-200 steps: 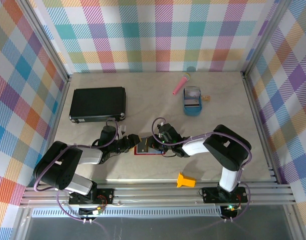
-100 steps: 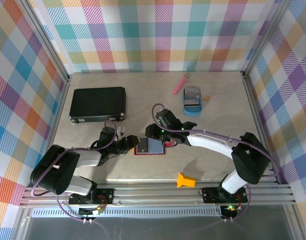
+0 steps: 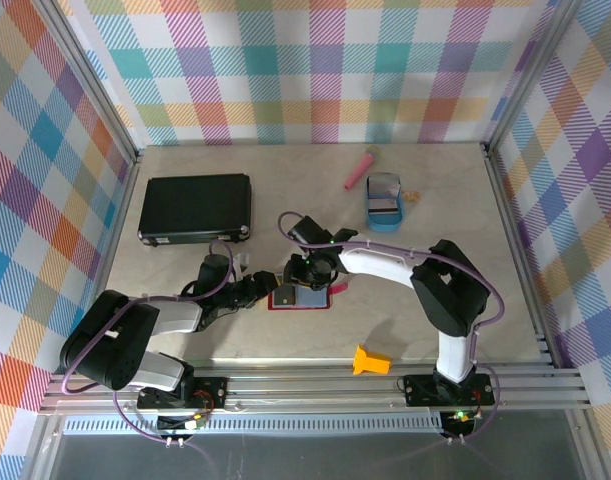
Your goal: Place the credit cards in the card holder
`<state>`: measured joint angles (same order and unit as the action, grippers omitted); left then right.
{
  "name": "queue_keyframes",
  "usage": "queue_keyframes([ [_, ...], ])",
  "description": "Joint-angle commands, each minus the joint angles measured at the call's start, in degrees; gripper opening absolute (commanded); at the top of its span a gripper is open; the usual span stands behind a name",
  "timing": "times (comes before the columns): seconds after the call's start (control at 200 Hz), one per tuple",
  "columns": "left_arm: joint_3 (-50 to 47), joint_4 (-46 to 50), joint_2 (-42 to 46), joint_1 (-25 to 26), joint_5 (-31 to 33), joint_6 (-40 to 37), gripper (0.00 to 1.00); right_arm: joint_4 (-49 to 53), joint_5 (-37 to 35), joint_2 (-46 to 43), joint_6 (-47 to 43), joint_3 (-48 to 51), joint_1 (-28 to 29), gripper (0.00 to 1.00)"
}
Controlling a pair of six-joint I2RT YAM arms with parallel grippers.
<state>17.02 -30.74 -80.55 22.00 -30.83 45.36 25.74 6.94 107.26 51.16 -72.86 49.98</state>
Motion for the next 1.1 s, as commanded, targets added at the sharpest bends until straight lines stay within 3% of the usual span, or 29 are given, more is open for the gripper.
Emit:
queue_keyframes([
  [0.0, -0.8, 2.2, -0.3, 0.3, -1.0, -1.1, 0.56, 1.6, 3.0, 1.4, 0.1, -2.0, 0.5, 0.42],
  [0.265, -1.0, 1.1, -0.7, 0.3, -1.4, -1.1, 0.56, -0.3, 6.0, 4.2, 0.2, -2.5, 0.5, 0.39],
  [0.51, -0.9, 1.0, -1.0, 0.3, -1.4, -1.1, 0.56, -0.2, 4.5, 4.9, -0.1, -2.5, 0.5, 0.38],
  [1.095, -1.1, 0.2, -1.5, 0.3, -1.3, -0.5, 0.53, -5.4, 7.2, 5.3, -0.4, -0.3, 0.4, 0.25],
])
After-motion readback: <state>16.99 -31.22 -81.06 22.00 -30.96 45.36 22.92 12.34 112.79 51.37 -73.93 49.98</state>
